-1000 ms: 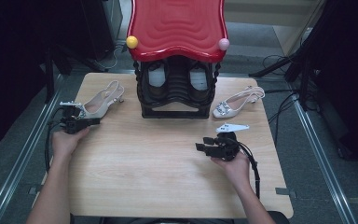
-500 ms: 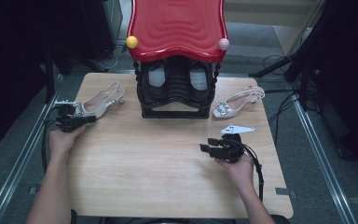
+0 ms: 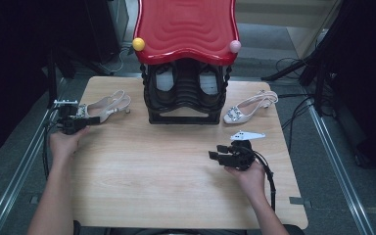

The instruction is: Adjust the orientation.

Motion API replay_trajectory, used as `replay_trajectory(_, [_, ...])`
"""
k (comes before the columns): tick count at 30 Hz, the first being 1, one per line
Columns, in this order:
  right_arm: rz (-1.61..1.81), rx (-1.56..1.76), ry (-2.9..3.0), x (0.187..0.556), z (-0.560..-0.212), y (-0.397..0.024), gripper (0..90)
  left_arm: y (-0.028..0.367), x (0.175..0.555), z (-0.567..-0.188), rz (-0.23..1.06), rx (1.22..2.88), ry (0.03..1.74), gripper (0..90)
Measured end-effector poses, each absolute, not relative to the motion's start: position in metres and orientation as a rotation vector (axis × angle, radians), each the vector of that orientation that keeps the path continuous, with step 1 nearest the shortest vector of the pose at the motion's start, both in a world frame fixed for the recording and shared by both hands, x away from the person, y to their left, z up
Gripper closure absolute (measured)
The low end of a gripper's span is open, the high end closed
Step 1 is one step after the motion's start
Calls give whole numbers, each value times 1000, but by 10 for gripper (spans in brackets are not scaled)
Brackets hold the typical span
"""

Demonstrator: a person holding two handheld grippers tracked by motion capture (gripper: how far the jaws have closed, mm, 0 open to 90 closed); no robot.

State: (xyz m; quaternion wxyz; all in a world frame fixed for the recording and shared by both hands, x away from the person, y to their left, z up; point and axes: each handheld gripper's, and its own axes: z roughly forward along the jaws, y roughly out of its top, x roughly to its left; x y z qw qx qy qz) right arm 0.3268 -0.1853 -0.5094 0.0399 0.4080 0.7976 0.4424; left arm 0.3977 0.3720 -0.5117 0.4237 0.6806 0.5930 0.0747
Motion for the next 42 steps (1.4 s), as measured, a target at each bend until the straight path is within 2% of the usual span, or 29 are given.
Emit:
replay_trajectory(14, [1386,1238,2473,334,-511,-175,509,349,429,-468,198,1733,1492,896])
replay_trajectory(25, [1391,1200,2518,339,-510,-165,507,333,457,-469,198,1698,1528,895])
replay_trajectory(31, [1374,1190,2535,339,-511,-164,507,320,459,-478,168,1736,1522,894])
replay_trajectory(42, [1364,1192,2539,338,-512,-162,501,319,433,-488,158,1757,1483,876])
